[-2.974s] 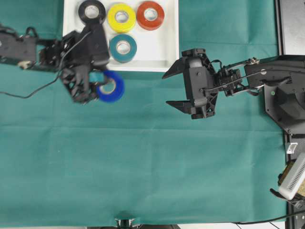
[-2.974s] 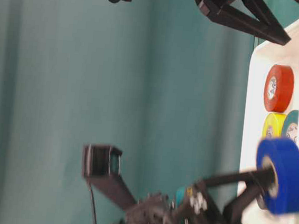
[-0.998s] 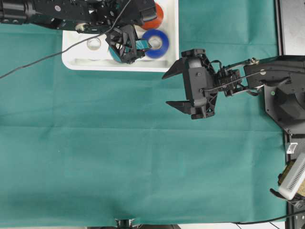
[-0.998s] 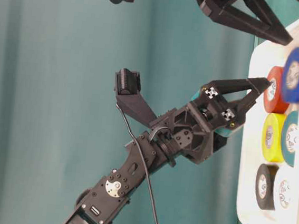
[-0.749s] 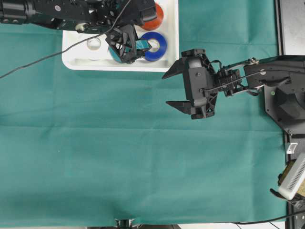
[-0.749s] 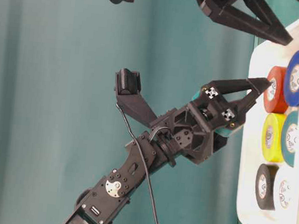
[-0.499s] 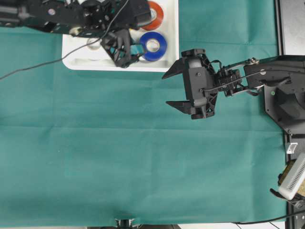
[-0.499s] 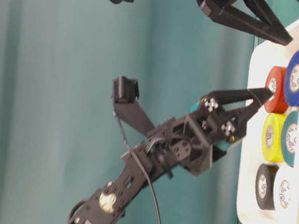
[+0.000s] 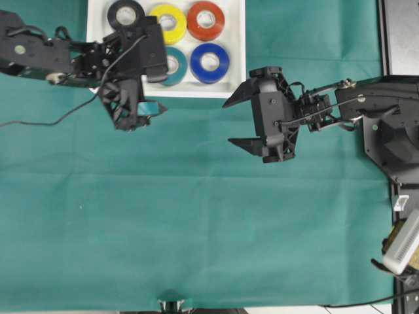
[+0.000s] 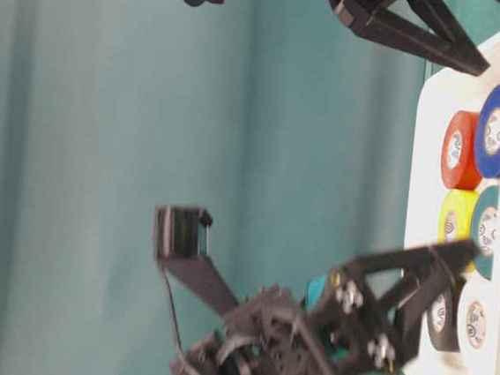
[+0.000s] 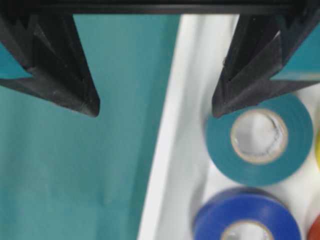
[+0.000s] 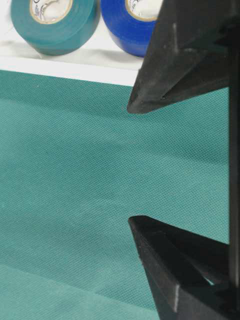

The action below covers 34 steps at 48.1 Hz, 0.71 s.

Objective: Put the tape alternately from left to right into the white case.
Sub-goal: 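Release the blue tape in the tray and retract the left gripper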

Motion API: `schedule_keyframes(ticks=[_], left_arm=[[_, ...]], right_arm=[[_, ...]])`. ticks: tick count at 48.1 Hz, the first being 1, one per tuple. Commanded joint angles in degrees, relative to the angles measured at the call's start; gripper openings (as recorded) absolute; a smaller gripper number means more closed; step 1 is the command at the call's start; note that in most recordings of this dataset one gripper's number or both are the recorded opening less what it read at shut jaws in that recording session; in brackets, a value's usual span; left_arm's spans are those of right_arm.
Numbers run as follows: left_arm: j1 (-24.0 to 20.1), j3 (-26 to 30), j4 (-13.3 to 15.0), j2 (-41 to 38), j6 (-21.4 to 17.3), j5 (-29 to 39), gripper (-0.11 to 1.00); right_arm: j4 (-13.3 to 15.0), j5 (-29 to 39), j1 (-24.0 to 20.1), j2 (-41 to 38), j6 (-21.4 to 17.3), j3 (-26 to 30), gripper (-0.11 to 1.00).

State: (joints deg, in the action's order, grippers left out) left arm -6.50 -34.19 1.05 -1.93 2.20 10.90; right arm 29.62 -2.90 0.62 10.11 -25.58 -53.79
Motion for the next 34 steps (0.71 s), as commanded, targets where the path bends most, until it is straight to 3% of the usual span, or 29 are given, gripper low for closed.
schedule_keyframes(ticks=[1,34], left_arm=[[0.62,-0.70,0.09,2.90,0.00,-0.79,1.00],[6.33,-11.78,0.09,11.34,0.26,-1.58,1.00]], right_arm=[[0.09,-0.44,-0.18,0.44,-0.09,0.62,0.87],[0.09,-0.88,-0.18,0.44,-0.09,0.44,0.86]])
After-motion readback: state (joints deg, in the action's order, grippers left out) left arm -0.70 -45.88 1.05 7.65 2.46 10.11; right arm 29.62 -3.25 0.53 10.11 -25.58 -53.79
